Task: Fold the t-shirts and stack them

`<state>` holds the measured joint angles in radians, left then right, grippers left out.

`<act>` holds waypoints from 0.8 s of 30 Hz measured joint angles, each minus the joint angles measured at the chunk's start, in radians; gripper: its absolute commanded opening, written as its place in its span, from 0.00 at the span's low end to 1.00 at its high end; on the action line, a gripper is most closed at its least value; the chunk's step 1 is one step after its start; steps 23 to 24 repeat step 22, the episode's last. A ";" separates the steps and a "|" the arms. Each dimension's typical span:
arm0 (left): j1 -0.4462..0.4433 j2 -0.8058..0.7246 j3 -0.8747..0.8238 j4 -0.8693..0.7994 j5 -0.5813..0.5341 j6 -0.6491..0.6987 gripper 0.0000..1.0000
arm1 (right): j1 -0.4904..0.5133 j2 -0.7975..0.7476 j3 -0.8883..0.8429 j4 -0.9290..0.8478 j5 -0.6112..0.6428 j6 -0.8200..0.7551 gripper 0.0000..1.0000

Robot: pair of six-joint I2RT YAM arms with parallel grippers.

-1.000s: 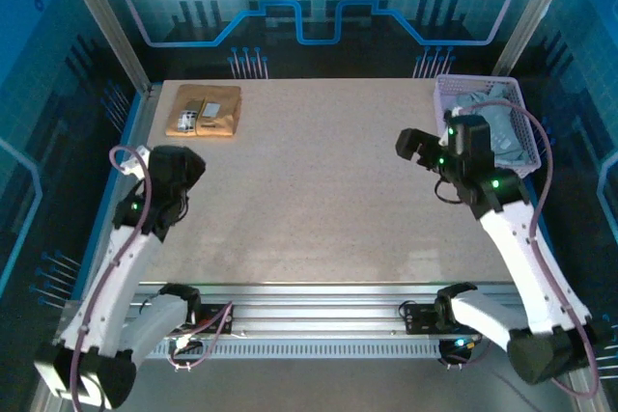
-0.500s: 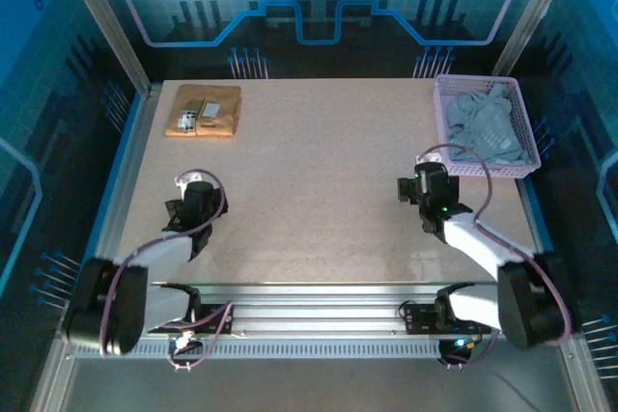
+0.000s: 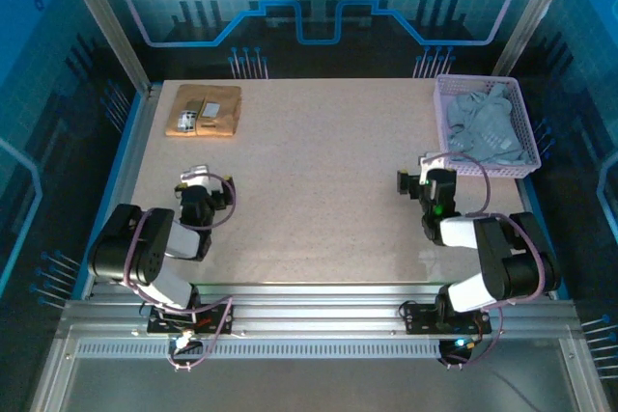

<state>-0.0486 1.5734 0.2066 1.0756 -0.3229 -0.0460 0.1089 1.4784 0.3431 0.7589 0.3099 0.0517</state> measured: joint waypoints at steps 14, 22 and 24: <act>0.035 -0.011 0.144 -0.087 0.060 -0.004 0.99 | -0.021 0.018 0.052 0.017 -0.058 -0.001 1.00; 0.035 -0.011 0.144 -0.092 0.060 -0.004 0.99 | -0.021 0.018 0.053 0.017 -0.061 -0.001 1.00; 0.035 -0.011 0.144 -0.092 0.060 -0.004 0.99 | -0.021 0.018 0.053 0.017 -0.061 -0.001 1.00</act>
